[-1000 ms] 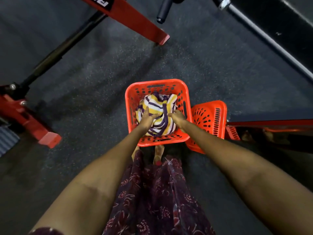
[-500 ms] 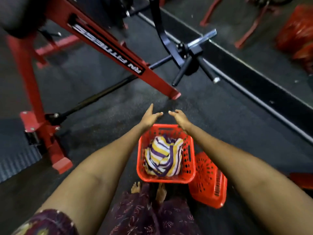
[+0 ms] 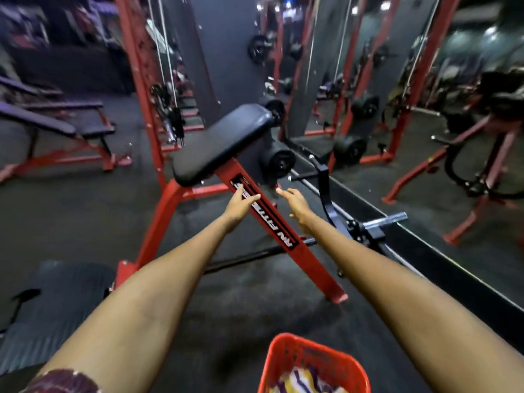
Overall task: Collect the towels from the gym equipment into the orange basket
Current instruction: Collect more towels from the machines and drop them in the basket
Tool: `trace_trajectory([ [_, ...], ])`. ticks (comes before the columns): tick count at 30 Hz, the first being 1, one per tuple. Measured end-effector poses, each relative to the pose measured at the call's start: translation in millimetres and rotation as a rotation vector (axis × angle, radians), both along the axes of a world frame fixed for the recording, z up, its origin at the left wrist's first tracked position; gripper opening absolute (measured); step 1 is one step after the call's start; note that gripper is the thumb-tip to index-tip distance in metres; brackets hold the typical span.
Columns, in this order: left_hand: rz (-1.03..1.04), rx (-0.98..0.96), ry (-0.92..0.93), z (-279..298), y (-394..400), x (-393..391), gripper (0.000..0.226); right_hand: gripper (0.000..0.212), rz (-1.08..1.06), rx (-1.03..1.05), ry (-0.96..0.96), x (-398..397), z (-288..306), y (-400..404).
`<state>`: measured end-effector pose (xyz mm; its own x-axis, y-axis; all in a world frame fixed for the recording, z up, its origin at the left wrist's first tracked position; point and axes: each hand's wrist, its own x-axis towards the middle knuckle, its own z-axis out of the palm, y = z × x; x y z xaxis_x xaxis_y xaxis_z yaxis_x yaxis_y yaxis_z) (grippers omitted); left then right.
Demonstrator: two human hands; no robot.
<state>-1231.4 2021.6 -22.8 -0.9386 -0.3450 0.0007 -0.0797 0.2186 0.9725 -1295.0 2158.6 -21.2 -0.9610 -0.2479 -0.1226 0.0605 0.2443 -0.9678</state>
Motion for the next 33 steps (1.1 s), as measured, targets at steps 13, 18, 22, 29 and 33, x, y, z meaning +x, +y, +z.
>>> trace_trajectory([
  [13,0.283,0.114,0.063,47.9,-160.9,34.5,0.081,0.065,0.282,-0.081,0.023,22.0,53.8,-180.4],
  [18,0.441,0.062,0.025,34.6,-240.2,70.6,0.075,0.056,0.386,-0.054,-0.013,48.3,42.7,-257.4],
  [22,0.592,0.034,0.007,33.7,-302.3,132.2,0.076,0.060,0.515,-0.083,-0.050,86.5,36.6,-334.9],
  [29,0.822,0.045,-0.026,13.2,-364.8,251.8,0.080,0.065,0.818,-0.058,-0.092,186.7,19.1,-429.6],
  [33,1.021,0.078,0.019,18.5,-386.5,320.4,0.079,0.065,0.997,-0.048,-0.081,240.9,21.1,-481.4],
])
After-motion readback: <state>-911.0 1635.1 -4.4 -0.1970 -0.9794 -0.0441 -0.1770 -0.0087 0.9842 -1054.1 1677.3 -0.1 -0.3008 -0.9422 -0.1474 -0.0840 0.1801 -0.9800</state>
